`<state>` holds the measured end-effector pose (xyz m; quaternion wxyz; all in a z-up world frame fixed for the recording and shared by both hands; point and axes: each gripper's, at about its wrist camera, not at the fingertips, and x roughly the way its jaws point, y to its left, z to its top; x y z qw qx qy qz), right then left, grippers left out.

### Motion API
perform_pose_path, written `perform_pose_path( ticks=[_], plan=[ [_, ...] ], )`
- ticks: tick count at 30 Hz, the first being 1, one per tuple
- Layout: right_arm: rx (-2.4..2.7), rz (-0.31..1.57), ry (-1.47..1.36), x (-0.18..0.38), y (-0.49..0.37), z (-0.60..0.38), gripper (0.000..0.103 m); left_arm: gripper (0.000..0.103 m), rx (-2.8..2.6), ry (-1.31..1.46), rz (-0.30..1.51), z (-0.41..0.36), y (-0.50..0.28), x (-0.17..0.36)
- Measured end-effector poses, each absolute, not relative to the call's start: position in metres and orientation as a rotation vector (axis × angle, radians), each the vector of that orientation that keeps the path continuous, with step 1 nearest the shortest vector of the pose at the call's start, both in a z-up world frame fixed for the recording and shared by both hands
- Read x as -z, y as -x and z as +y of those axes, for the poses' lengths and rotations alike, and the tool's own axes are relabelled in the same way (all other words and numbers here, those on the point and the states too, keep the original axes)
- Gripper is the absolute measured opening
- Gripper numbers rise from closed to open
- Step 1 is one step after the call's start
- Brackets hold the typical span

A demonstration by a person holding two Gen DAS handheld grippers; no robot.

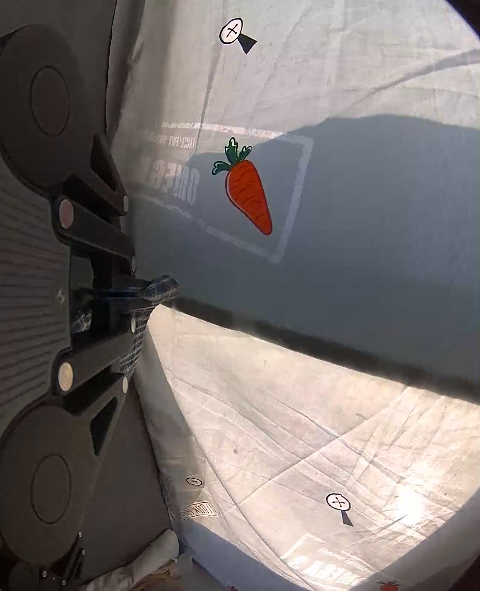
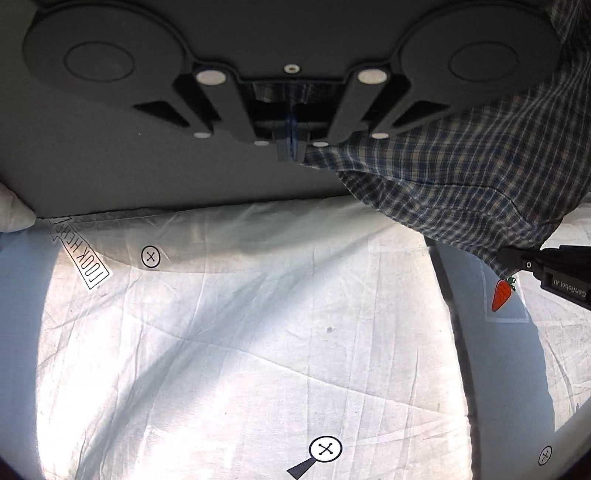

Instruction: Fold clothes

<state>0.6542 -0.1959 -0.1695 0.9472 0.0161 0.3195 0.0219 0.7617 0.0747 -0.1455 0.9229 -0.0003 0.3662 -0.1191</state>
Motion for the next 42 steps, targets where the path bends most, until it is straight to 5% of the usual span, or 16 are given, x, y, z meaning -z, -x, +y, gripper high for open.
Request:
perform_pose_path(
  ticks=[3, 5, 6, 7, 13, 15, 21, 23, 25, 26, 34, 42],
  plan=[
    [-0.022, 0.722, 0.007, 0.184, -0.665, -0.192, 0.003, 0.003, 0.18, -0.076, 0.858, 0.069, -0.772, 0.192],
    [0.019, 0.736, 0.045, 0.185, -0.662, -0.19, 0.018, 0.008, 0.153, -0.02, 0.889, 0.08, -0.77, 0.203],
    [0.044, 0.737, 0.066, 0.185, -0.659, -0.189, 0.039, 0.009, 0.145, 0.032, 0.878, 0.089, -0.765, 0.201],
    [0.061, 0.731, 0.073, 0.183, -0.653, -0.191, 0.048, 0.01, 0.143, 0.084, 0.861, 0.098, -0.759, 0.196],
    [0.171, 0.733, -0.053, 0.176, -0.59, -0.233, 0.048, 0.033, 0.098, 0.179, 0.764, 0.134, -0.709, 0.153],
    [0.233, 0.758, -0.086, 0.179, -0.562, -0.249, 0.048, 0.05, 0.064, 0.208, 0.735, 0.144, -0.687, 0.139],
    [0.338, 0.823, -0.121, 0.187, -0.488, -0.273, 0.054, 0.062, -0.15, 0.381, 0.747, 0.193, -0.595, 0.138],
    [0.347, 0.823, -0.109, 0.188, -0.467, -0.265, 0.064, 0.07, -0.24, 0.353, 0.777, 0.205, -0.558, 0.143],
    [0.355, 0.817, -0.102, 0.188, -0.446, -0.254, 0.09, 0.073, -0.304, 0.315, 0.819, 0.217, -0.523, 0.147],
    [0.349, 0.814, -0.099, 0.189, -0.436, -0.248, 0.095, 0.077, -0.333, 0.298, 0.844, 0.223, -0.505, 0.149],
    [0.312, 0.849, -0.131, 0.207, -0.387, -0.225, 0.102, 0.081, -0.483, 0.326, 0.916, 0.26, -0.398, 0.173],
    [0.333, 0.762, -0.145, 0.222, -0.363, -0.22, 0.103, 0.082, -0.495, 0.528, 0.896, 0.287, -0.385, 0.2]
  ],
)
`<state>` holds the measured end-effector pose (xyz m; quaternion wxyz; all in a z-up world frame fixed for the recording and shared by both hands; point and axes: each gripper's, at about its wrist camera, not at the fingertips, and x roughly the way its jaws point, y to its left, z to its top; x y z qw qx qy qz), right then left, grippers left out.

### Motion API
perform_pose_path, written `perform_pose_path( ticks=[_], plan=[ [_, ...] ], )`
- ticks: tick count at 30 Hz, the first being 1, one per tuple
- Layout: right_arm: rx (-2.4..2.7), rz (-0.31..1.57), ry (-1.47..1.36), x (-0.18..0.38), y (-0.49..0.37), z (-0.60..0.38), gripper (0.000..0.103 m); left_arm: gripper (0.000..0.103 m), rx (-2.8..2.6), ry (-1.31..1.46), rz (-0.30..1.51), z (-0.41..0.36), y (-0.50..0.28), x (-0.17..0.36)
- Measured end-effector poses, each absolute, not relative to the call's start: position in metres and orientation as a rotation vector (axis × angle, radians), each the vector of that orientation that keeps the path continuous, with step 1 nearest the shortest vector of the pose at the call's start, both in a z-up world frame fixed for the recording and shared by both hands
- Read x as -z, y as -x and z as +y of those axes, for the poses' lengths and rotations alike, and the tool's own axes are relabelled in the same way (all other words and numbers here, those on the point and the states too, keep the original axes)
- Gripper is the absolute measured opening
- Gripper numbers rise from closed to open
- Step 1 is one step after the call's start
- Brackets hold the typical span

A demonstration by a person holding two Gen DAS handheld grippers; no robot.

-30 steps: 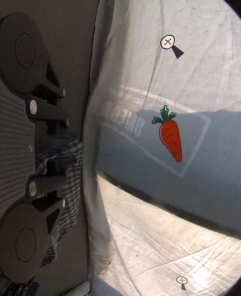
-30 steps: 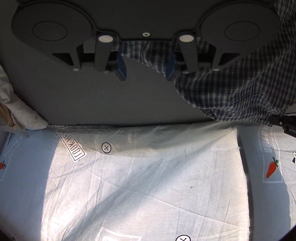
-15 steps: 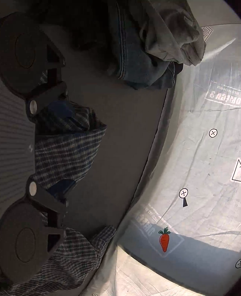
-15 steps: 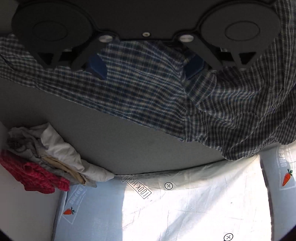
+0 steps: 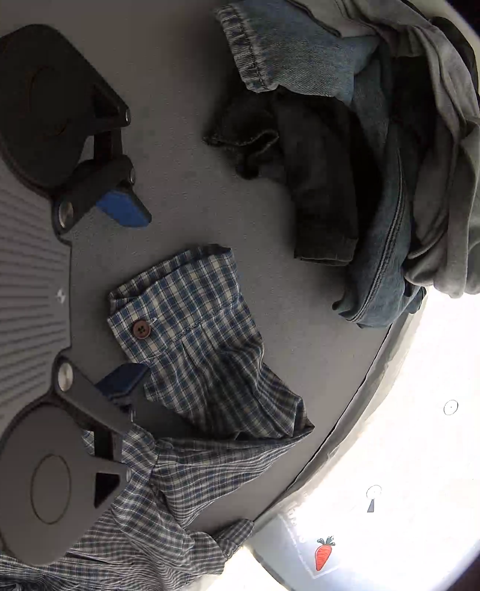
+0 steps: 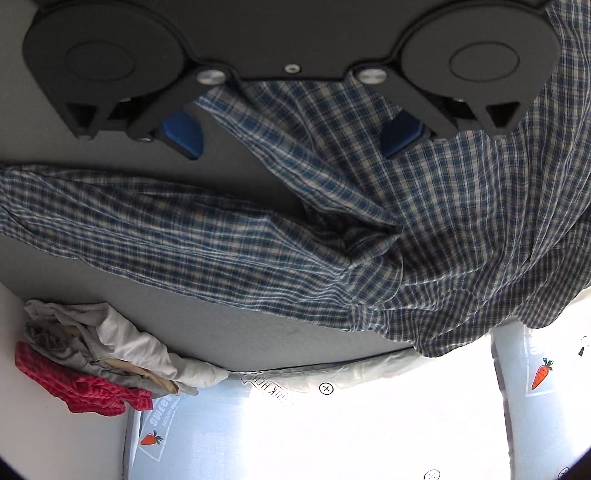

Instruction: Fold clothes

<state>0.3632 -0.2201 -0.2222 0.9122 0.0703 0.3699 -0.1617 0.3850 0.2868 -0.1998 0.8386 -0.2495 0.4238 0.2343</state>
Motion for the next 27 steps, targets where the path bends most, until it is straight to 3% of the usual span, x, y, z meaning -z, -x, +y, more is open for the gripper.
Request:
perform_pose_path(
  ticks=[4, 7, 10, 11, 15, 23, 27],
  plan=[
    [0.351, 0.685, -0.131, 0.228, -0.354, -0.216, 0.103, 0.086, -0.507, 0.514, 0.899, 0.291, -0.402, 0.204],
    [0.35, 0.688, -0.134, 0.228, -0.355, -0.217, 0.103, 0.073, -0.514, 0.461, 0.895, 0.287, -0.413, 0.202],
    [0.352, 0.686, -0.133, 0.228, -0.355, -0.216, 0.103, 0.031, -0.543, 0.429, 0.878, 0.286, -0.416, 0.198],
    [0.353, 0.686, -0.133, 0.228, -0.355, -0.215, 0.103, 0.001, -0.549, 0.427, 0.873, 0.287, -0.415, 0.197],
    [0.353, 0.685, -0.133, 0.228, -0.355, -0.215, 0.103, 0.0, -0.586, 0.439, 0.735, 0.3, -0.395, 0.161],
    [0.352, 0.682, -0.133, 0.228, -0.355, -0.216, 0.103, 0.0, -0.657, 0.139, 0.39, 0.294, -0.325, 0.039],
    [0.351, 0.68, -0.135, 0.228, -0.355, -0.217, 0.103, 0.0, -0.719, 0.083, 0.359, 0.287, -0.295, 0.026]
  ],
)
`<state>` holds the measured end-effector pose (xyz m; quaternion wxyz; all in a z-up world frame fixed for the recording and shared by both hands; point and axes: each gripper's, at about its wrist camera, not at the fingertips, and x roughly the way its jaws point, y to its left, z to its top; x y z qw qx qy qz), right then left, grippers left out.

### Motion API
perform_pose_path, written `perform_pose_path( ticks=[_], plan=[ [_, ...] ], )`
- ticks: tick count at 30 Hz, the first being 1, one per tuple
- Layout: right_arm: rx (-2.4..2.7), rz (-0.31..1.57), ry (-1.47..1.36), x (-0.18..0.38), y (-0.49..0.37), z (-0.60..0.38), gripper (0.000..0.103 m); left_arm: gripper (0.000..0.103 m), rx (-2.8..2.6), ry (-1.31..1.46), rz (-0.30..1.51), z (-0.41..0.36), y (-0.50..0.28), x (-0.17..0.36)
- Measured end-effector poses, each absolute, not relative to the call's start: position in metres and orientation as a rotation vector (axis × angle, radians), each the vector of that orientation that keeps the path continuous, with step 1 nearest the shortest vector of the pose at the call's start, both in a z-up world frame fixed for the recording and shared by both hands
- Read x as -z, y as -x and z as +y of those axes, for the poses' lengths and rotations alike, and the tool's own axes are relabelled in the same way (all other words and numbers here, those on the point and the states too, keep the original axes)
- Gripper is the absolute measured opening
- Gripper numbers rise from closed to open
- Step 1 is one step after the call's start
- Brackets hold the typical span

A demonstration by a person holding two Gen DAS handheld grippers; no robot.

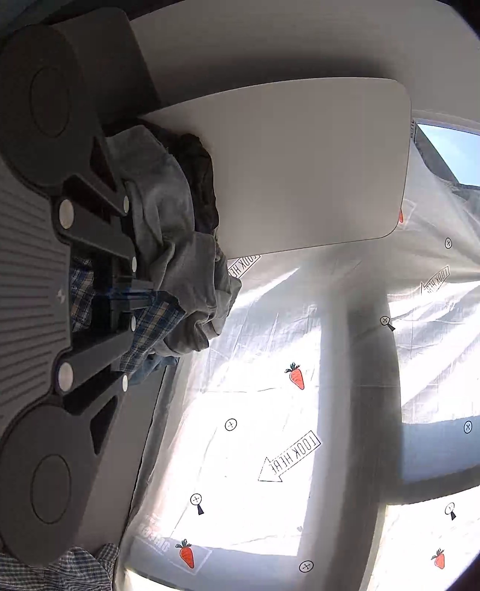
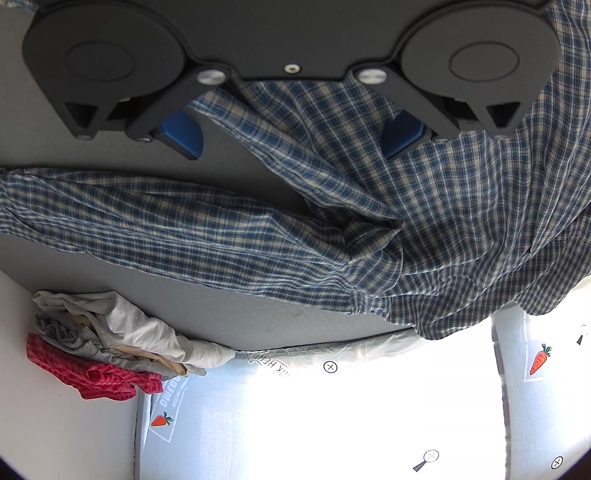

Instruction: Fold clothes

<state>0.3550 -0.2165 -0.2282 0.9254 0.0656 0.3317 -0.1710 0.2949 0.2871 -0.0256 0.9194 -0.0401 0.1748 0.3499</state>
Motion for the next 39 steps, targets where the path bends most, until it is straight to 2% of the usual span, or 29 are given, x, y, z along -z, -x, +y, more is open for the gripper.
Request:
perform_pose_path(
  ticks=[9, 13, 15, 19, 21, 23, 27, 31, 33, 35, 39],
  plan=[
    [0.347, 0.677, -0.137, 0.228, -0.355, -0.217, 0.103, 0.002, -0.615, 0.195, 0.616, 0.25, -0.256, 0.102],
    [0.346, 0.677, -0.136, 0.228, -0.354, -0.217, 0.103, 0.005, -0.564, 0.372, 0.737, 0.242, -0.243, 0.135],
    [0.346, 0.676, -0.137, 0.228, -0.354, -0.217, 0.103, 0.015, -0.507, 0.48, 0.761, 0.245, -0.235, 0.142],
    [0.344, 0.675, -0.139, 0.228, -0.354, -0.217, 0.103, 0.023, -0.412, 0.539, 0.734, 0.252, -0.226, 0.133],
    [0.345, 0.674, -0.139, 0.228, -0.354, -0.217, 0.103, 0.035, -0.393, 0.594, 0.681, 0.261, -0.223, 0.123],
    [0.345, 0.674, -0.139, 0.228, -0.354, -0.217, 0.103, 0.039, -0.396, 0.667, 0.631, 0.273, -0.222, 0.118],
    [0.346, 0.675, -0.136, 0.228, -0.354, -0.217, 0.103, 0.042, -0.467, 0.803, 0.602, 0.303, -0.23, 0.124],
    [0.347, 0.676, -0.134, 0.229, -0.354, -0.217, 0.103, 0.043, -0.51, 0.804, 0.621, 0.319, -0.248, 0.136],
    [0.347, 0.676, -0.133, 0.229, -0.354, -0.217, 0.103, 0.054, -0.49, 0.768, 0.635, 0.317, -0.263, 0.138],
    [0.347, 0.676, -0.133, 0.229, -0.354, -0.218, 0.103, 0.061, -0.471, 0.727, 0.651, 0.313, -0.278, 0.14],
    [0.346, 0.677, -0.131, 0.229, -0.354, -0.218, 0.103, 0.059, -0.451, 0.658, 0.692, 0.3, -0.309, 0.151]
  ],
)
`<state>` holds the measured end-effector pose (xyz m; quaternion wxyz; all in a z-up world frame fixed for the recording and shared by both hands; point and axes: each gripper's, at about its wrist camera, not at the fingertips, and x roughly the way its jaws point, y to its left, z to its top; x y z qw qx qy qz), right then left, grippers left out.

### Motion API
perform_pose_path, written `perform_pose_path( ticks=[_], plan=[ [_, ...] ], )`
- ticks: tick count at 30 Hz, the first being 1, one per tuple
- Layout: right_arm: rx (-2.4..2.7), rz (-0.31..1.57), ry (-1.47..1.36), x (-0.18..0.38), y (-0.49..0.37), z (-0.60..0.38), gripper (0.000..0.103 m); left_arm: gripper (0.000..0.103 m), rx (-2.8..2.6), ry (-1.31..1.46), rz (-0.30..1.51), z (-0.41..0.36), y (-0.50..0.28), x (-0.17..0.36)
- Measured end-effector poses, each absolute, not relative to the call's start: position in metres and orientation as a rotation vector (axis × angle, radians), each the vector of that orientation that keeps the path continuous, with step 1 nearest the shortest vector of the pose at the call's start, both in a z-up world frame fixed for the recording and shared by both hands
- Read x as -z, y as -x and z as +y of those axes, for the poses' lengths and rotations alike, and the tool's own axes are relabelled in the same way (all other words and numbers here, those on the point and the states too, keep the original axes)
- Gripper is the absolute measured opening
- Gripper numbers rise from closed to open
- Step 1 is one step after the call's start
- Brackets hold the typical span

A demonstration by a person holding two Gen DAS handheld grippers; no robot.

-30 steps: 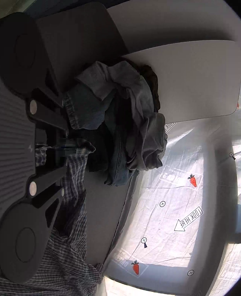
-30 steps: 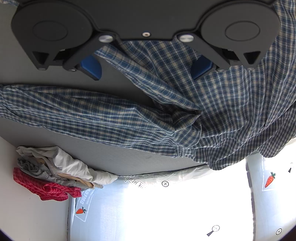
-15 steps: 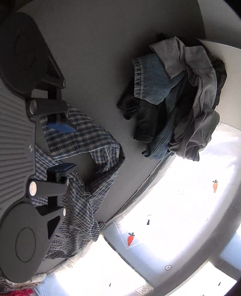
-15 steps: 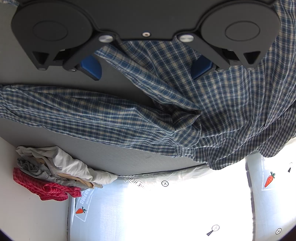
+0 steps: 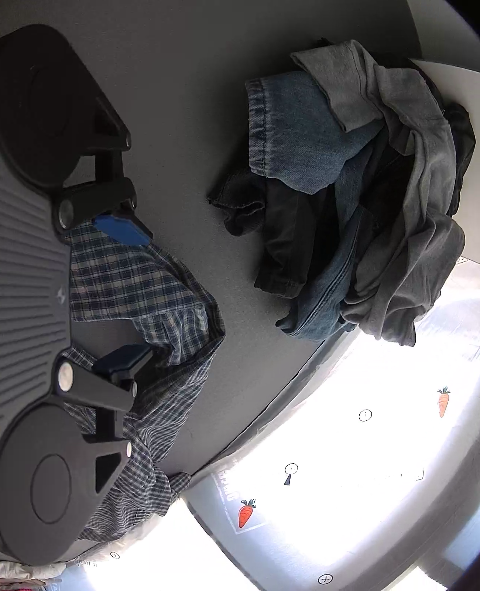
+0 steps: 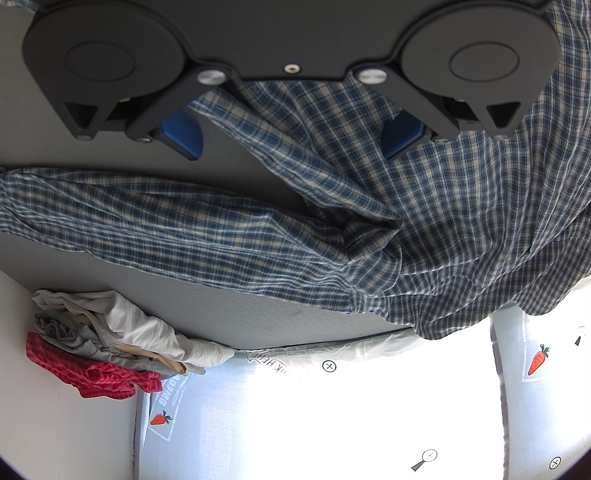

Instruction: Fold clothes

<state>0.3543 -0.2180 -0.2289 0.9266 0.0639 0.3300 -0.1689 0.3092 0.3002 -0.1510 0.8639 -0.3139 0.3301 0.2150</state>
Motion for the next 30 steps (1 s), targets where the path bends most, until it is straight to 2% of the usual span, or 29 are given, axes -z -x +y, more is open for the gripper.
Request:
perform_pose_path(
  ticks=[1, 2, 3, 5, 13, 16, 18, 21, 26, 27, 28, 30],
  plan=[
    [0.346, 0.677, -0.131, 0.229, -0.354, -0.218, 0.103, 0.058, -0.45, 0.634, 0.703, 0.296, -0.316, 0.154],
    [0.346, 0.677, -0.131, 0.229, -0.354, -0.218, 0.103, 0.048, -0.448, 0.605, 0.714, 0.292, -0.322, 0.155],
    [0.346, 0.677, -0.131, 0.229, -0.354, -0.218, 0.103, 0.027, -0.435, 0.579, 0.722, 0.286, -0.326, 0.157],
    [0.346, 0.677, -0.131, 0.229, -0.354, -0.218, 0.103, 0.008, -0.381, 0.546, 0.738, 0.274, -0.332, 0.16],
    [0.347, 0.676, -0.131, 0.229, -0.354, -0.218, 0.103, 0.008, -0.24, 0.449, 0.852, 0.226, -0.336, 0.177],
    [0.347, 0.676, -0.13, 0.229, -0.354, -0.218, 0.103, 0.017, -0.273, 0.439, 0.797, 0.232, -0.321, 0.162],
    [0.346, 0.676, -0.13, 0.229, -0.354, -0.218, 0.103, 0.046, -0.342, 0.4, 0.73, 0.239, -0.312, 0.145],
    [0.347, 0.676, -0.129, 0.23, -0.354, -0.217, 0.103, 0.069, -0.445, 0.343, 0.664, 0.252, -0.31, 0.133],
    [0.348, 0.676, -0.127, 0.23, -0.355, -0.217, 0.103, 0.071, -0.501, 0.251, 0.711, 0.264, -0.332, 0.148],
    [0.348, 0.676, -0.127, 0.23, -0.355, -0.217, 0.103, 0.068, -0.51, 0.223, 0.741, 0.264, -0.338, 0.154],
    [0.348, 0.676, -0.127, 0.23, -0.355, -0.217, 0.103, 0.061, -0.522, 0.19, 0.782, 0.264, -0.345, 0.161],
    [0.347, 0.676, -0.127, 0.23, -0.355, -0.217, 0.103, 0.005, -0.528, 0.151, 0.821, 0.263, -0.352, 0.169]
  ],
)
